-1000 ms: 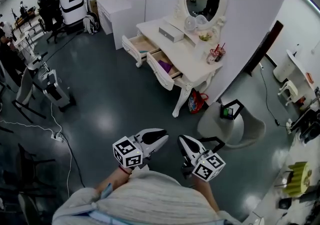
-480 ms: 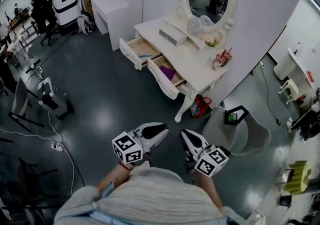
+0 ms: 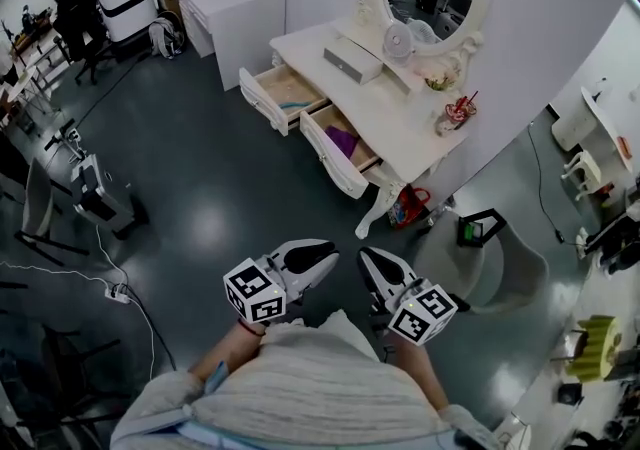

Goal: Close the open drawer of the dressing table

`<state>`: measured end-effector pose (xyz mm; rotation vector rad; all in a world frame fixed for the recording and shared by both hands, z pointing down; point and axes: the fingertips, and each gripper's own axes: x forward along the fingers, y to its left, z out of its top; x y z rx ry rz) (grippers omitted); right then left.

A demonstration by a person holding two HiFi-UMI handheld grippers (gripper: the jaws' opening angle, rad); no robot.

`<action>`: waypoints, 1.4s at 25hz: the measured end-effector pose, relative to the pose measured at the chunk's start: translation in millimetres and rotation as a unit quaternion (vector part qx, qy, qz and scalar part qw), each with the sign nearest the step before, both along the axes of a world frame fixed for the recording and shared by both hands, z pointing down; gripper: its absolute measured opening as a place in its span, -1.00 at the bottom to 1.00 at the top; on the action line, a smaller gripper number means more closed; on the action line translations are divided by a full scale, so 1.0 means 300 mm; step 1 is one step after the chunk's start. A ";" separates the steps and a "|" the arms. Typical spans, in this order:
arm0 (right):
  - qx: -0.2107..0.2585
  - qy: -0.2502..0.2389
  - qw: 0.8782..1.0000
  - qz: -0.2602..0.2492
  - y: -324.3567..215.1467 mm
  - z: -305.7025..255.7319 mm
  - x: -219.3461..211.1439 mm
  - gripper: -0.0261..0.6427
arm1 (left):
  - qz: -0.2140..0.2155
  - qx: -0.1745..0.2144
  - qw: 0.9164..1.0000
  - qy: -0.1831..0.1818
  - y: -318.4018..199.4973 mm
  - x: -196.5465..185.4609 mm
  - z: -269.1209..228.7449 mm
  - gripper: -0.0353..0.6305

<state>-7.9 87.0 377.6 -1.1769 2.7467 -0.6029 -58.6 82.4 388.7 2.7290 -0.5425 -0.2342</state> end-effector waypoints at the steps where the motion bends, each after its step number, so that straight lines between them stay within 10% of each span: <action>1: -0.001 0.001 1.000 0.000 -0.015 0.003 -0.003 -0.89 | 0.000 -0.001 1.000 0.000 -0.012 -0.001 0.004 -0.67; 21: -0.009 0.041 0.999 -0.013 -0.473 0.102 0.199 -0.89 | -0.028 -0.010 0.999 -0.014 -0.462 0.158 0.097 -0.67; 35: -0.029 0.087 0.995 -0.030 -0.746 0.342 0.267 -0.89 | -0.059 -0.003 0.991 -0.118 -0.793 0.170 0.413 -0.67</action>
